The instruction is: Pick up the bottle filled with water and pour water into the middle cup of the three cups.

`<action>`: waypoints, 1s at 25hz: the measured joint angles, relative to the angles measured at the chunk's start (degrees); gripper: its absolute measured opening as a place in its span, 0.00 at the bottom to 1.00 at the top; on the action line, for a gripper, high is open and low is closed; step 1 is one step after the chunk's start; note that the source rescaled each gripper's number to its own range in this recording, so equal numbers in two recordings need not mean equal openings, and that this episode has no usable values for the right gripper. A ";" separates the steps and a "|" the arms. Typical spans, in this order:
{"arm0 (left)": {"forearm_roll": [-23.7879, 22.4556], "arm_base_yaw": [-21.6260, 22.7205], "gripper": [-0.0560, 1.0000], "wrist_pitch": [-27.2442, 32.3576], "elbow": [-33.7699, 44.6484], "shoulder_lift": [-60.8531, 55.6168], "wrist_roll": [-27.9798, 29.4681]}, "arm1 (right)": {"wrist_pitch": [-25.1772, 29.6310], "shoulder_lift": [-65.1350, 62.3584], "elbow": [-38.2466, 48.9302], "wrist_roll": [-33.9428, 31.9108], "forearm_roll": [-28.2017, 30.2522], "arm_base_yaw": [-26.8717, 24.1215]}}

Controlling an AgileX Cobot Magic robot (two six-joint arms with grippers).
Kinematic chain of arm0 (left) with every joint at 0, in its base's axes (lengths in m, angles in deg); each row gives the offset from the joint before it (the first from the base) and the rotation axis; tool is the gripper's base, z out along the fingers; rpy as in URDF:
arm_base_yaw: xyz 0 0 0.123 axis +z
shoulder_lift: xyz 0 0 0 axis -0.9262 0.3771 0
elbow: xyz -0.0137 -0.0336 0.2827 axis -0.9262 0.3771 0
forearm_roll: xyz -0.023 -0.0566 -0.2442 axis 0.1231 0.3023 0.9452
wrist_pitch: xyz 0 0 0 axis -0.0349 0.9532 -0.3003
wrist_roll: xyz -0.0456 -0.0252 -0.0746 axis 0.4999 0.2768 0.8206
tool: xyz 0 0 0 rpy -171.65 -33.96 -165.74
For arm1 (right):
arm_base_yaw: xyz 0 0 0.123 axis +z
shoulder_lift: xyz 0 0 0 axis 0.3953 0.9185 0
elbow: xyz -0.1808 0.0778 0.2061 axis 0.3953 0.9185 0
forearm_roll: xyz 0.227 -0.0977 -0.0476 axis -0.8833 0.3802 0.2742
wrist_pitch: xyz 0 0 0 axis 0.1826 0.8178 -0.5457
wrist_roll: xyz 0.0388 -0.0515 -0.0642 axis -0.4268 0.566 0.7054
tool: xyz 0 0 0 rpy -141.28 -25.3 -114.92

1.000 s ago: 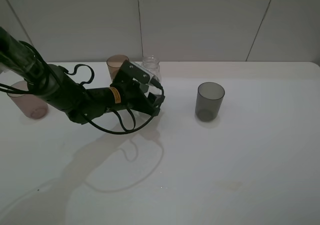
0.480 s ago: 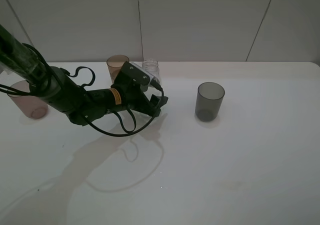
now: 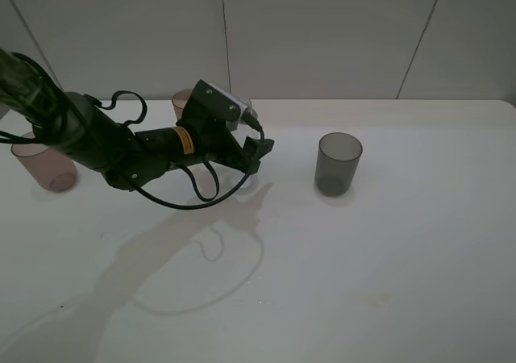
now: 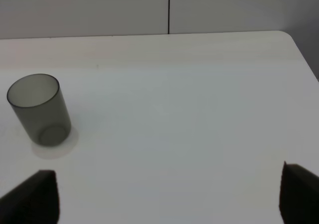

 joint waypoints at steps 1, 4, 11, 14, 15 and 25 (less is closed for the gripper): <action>0.00 0.00 0.98 0.00 0.05 -0.95 -0.14 | 0.00 0.00 0.00 0.00 0.00 0.00; -0.04 0.00 0.98 0.50 0.05 -3.88 -0.53 | 0.00 0.00 0.00 0.00 0.00 0.00; -0.04 0.00 0.99 2.25 0.15 -11.46 -0.77 | 0.00 0.00 0.00 0.00 0.00 0.00; -0.11 0.00 0.99 6.61 0.15 -15.62 -0.77 | 0.00 0.00 0.00 0.00 0.00 0.00; -0.06 0.00 0.99 8.56 0.15 -17.35 -0.77 | 0.00 0.00 0.00 0.00 0.00 0.00; 14.94 7.23 1.00 52.32 0.17 -42.50 -2.28 | 0.00 0.00 0.00 0.00 0.00 0.00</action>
